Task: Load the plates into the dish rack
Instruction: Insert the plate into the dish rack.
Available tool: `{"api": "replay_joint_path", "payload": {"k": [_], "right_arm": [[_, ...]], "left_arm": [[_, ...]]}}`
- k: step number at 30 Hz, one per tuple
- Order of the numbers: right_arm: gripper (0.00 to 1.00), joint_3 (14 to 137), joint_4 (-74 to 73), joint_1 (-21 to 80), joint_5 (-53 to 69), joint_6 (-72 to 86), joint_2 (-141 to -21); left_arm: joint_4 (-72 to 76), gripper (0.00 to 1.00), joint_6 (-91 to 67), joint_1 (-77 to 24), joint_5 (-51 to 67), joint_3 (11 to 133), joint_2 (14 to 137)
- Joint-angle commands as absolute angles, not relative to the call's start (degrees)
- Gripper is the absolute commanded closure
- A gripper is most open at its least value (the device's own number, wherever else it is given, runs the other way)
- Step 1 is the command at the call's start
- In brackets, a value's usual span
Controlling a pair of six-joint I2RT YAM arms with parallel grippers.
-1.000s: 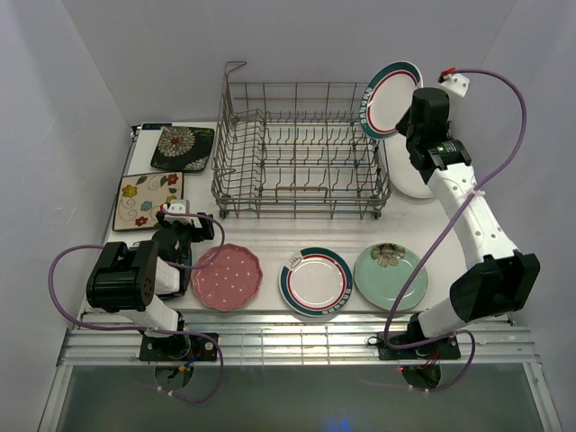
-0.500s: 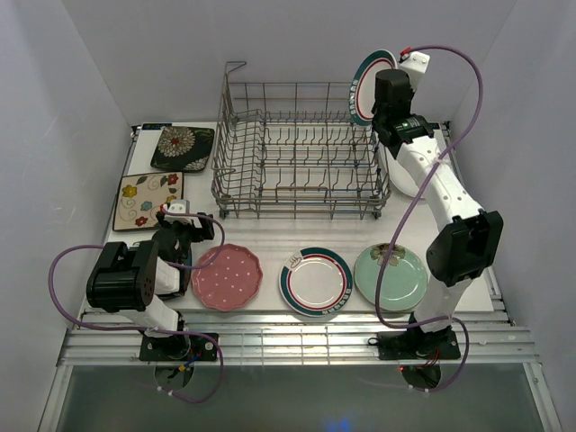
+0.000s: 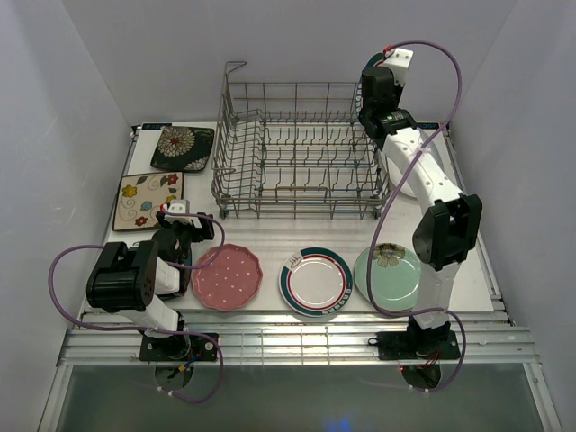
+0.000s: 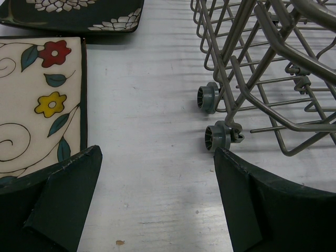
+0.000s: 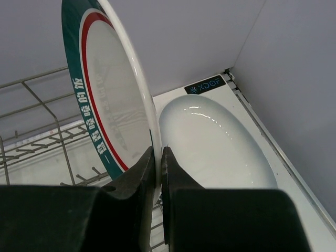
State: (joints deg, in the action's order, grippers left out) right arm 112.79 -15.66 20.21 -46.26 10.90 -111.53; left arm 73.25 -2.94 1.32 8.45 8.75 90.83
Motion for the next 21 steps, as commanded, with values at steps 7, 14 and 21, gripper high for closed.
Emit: {"api": "replay_joint_path", "payload": {"k": [7, 14, 21], "right_arm": [[0.92, 120.41, -6.78, 22.23, -53.25, 3.88, -115.83], [0.92, 121.38, -4.75, 22.85, -55.20, 0.88, -117.86], [0.92, 121.55, -3.26, 22.85, -55.90, 0.26, -119.97]], "left_arm": [[73.39, 0.02, -2.72, 1.23, 9.49, 9.67, 90.35], [73.39, 0.02, -2.72, 1.23, 9.49, 9.76, 90.35], [73.39, 0.02, -2.72, 1.23, 9.49, 9.76, 90.35]]}}
